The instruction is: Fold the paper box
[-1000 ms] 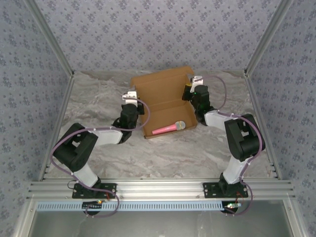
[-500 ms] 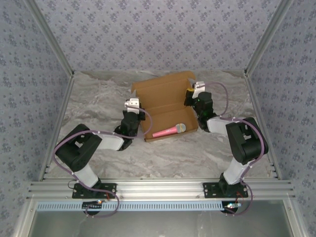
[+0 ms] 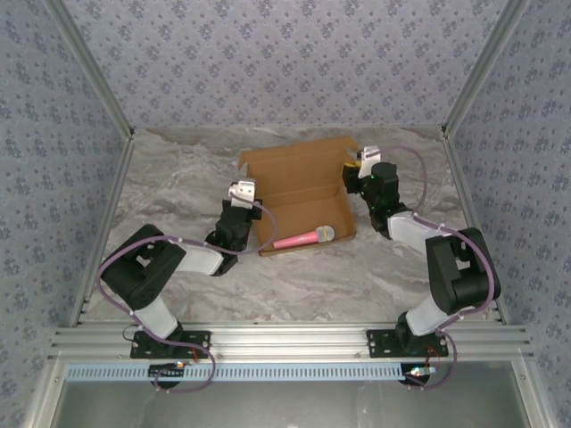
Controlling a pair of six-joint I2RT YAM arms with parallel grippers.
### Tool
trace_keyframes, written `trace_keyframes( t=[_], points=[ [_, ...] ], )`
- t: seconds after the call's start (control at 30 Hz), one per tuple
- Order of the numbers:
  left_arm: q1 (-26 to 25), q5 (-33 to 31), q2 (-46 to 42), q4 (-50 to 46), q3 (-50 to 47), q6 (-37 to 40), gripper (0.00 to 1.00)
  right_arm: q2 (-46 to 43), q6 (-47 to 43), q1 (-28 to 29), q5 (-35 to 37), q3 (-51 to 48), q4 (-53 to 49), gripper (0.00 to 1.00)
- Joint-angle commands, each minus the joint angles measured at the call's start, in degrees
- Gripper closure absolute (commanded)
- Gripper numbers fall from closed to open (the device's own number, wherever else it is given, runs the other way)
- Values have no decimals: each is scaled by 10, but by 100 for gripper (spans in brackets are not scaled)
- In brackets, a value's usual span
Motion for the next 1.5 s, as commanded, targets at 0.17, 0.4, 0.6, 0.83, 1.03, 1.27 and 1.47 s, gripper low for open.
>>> trace_keyframes(
  t=[0.17, 0.4, 0.6, 0.83, 1.03, 1.27, 1.47],
  points=[
    [14, 8, -3, 30, 6, 39, 100, -54, -40, -36, -82, 51, -154, 52],
    [21, 38, -2, 37, 4, 44, 100, -37, -139, -91, -223, 131, -283, 32],
    [25, 48, 1, 37, 7, 42, 100, 28, -231, -105, -298, 225, -378, 28],
    [26, 52, 1, 33, 13, 41, 100, 90, -289, -104, -335, 316, -460, 34],
    [26, 52, -1, 32, 13, 39, 100, 112, -304, -101, -326, 328, -479, 50],
    [26, 52, -4, 28, 14, 37, 100, 119, -304, -101, -314, 326, -481, 75],
    [26, 49, -6, 21, 16, 36, 100, 110, -294, -93, -300, 321, -475, 90]
  ],
)
